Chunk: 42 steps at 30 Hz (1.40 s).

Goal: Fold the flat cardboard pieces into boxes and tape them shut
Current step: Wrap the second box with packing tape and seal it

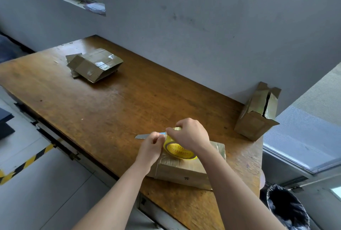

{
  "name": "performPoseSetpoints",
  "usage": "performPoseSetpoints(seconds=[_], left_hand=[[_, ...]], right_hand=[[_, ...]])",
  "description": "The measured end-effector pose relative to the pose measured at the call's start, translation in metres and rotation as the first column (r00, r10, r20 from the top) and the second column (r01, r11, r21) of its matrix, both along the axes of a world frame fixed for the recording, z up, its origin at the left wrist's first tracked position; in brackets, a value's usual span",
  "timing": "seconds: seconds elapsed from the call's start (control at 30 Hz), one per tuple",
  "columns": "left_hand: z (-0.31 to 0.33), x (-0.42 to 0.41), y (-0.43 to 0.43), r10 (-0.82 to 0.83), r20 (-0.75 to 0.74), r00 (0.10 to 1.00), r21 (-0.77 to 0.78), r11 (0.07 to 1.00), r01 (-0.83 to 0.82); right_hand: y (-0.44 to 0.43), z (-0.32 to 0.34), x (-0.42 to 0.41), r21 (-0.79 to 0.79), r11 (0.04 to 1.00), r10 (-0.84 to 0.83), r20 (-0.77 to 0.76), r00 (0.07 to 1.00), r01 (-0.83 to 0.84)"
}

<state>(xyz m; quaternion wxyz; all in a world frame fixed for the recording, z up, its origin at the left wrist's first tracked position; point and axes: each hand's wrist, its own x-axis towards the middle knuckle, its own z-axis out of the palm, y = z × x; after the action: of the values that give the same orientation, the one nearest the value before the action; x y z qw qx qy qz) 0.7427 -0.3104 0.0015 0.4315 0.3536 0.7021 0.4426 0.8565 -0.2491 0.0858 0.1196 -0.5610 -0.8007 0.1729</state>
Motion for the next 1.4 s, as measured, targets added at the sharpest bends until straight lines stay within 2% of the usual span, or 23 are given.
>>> performPoseSetpoints(seconds=[0.1,0.17,0.27,0.37,0.43,0.53,0.63,0.73,0.8,0.9,0.97,1.03,1.1,1.17,1.23,1.3,1.37,1.4], left_hand=[[-0.002,0.011,0.002,0.016,0.271,0.963,0.054,0.998,-0.032],[-0.004,0.014,0.004,0.025,0.376,0.926,0.029,0.999,-0.038],[-0.007,0.013,0.005,0.014,0.348,0.937,0.024,0.999,-0.024],[-0.004,0.014,0.005,-0.051,0.321,0.946,0.151,0.988,0.002],[-0.003,0.016,0.004,-0.085,0.274,0.958,0.224,0.974,0.022],[-0.005,0.017,0.002,-0.096,0.166,0.981,0.264,0.963,0.05],[-0.006,0.013,0.002,-0.105,-0.034,0.994,0.207,0.972,0.11],[-0.008,0.014,0.003,-0.098,-0.113,0.989,0.18,0.977,0.117],[-0.008,0.015,0.004,-0.104,-0.143,0.984,0.165,0.978,0.128],[-0.009,0.015,0.005,-0.124,-0.188,0.974,0.138,0.979,0.151],[-0.006,0.016,0.004,-0.121,-0.261,0.958,0.142,0.977,0.162],[-0.003,0.016,0.006,-0.122,-0.423,0.898,0.131,0.972,0.194],[0.001,0.018,0.012,-0.155,-0.657,0.737,0.034,0.971,0.235],[0.008,0.024,0.019,-0.144,-0.784,0.604,-0.002,0.973,0.229],[0.011,0.036,0.022,-0.13,-0.802,0.582,0.036,0.964,0.264],[0.008,0.044,0.022,-0.143,-0.76,0.634,0.063,0.955,0.291],[0.007,0.045,0.02,-0.118,-0.708,0.697,0.084,0.965,0.248],[0.008,0.045,0.019,-0.096,-0.708,0.7,0.098,0.968,0.231]], right_hand=[[0.0,0.001,0.0,-0.009,1.0,0.005,0.006,1.0,-0.005],[-0.001,0.002,0.0,-0.019,0.999,0.027,-0.005,1.0,-0.027],[-0.001,0.004,0.004,-0.093,0.993,0.068,-0.043,0.997,-0.072],[0.005,0.007,0.022,-0.332,0.941,-0.022,-0.244,0.969,-0.062],[0.006,0.005,0.035,-0.371,0.926,-0.067,-0.357,0.932,-0.076],[0.002,0.001,0.04,-0.27,0.959,-0.011,-0.36,0.933,-0.092],[0.006,0.008,0.048,-0.079,0.996,0.028,-0.156,0.987,-0.04],[0.011,0.016,0.07,0.046,0.999,-0.006,0.058,0.998,0.004],[0.011,0.016,0.075,0.048,0.999,-0.021,0.099,0.995,0.016],[0.009,0.019,0.07,-0.028,0.999,-0.035,0.132,0.991,0.039],[0.009,0.02,0.067,-0.055,0.997,-0.051,0.164,0.985,0.061],[0.007,0.019,0.065,-0.047,0.997,-0.051,0.212,0.976,0.062],[0.003,0.018,0.061,-0.029,0.999,-0.036,0.249,0.968,0.044],[0.001,0.017,0.058,0.001,1.0,-0.018,0.273,0.962,0.018],[0.001,0.017,0.057,0.021,1.0,-0.011,0.282,0.959,0.005],[0.0,0.015,0.059,0.019,1.0,-0.012,0.258,0.966,0.008],[0.001,0.014,0.065,0.009,1.0,-0.01,0.202,0.979,0.008],[0.003,0.015,0.071,-0.003,1.0,0.001,0.166,0.986,-0.001]])
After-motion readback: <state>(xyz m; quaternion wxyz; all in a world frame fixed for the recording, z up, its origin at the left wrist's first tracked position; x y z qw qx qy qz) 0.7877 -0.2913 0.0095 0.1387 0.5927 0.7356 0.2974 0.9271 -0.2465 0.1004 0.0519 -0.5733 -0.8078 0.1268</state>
